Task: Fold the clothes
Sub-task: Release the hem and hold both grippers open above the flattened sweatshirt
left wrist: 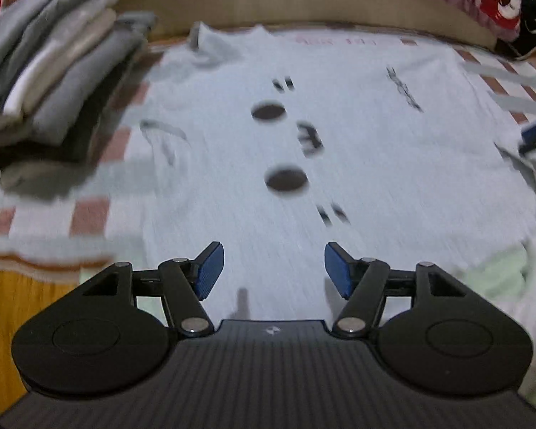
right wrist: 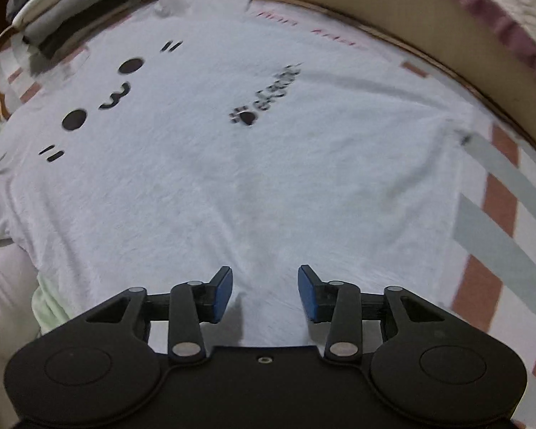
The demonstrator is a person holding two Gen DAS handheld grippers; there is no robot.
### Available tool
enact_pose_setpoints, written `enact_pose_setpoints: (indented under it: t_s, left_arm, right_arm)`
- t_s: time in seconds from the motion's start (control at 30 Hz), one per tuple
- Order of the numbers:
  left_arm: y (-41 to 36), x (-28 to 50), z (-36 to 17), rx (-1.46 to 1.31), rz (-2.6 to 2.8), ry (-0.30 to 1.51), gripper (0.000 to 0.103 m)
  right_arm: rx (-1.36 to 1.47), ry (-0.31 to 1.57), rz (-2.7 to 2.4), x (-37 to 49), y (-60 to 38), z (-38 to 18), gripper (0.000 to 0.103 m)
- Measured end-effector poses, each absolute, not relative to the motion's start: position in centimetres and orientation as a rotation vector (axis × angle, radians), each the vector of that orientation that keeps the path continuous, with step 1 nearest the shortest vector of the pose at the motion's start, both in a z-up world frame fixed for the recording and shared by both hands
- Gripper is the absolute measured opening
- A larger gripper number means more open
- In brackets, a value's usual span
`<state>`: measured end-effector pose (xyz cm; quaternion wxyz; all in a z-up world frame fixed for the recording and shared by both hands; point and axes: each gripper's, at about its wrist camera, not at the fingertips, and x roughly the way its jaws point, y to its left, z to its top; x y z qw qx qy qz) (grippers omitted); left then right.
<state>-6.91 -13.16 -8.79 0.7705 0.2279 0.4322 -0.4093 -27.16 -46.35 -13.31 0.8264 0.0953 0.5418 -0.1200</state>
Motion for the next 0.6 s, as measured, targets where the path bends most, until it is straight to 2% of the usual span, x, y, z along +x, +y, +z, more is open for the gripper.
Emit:
enact_pose_setpoints:
  t_s: [0.13,0.33,0.5,0.6]
  left_arm:
    - [-11.1,-9.0,-8.8,0.413,-0.89,1.027,0.063]
    - [-11.3,-12.5,-8.6,0.363,-0.919,1.026,0.063]
    - [-11.4,-13.9,-10.3,0.401,-0.802,1.036,0.064]
    - [-10.6,-13.6,-10.8,0.324,-0.757,1.069,0.064]
  right_arm:
    - [0.252,1.121,-0.274,-29.0,-48.1,-13.0,0.048]
    - [0.318,1.09,-0.213,-31.1,-48.7,-13.1,0.054]
    - [0.351,1.065,-0.119,-31.1,-47.3,-12.5,0.054]
    - [0.337,1.059,-0.05,-31.0,-45.8,-12.6,0.061]
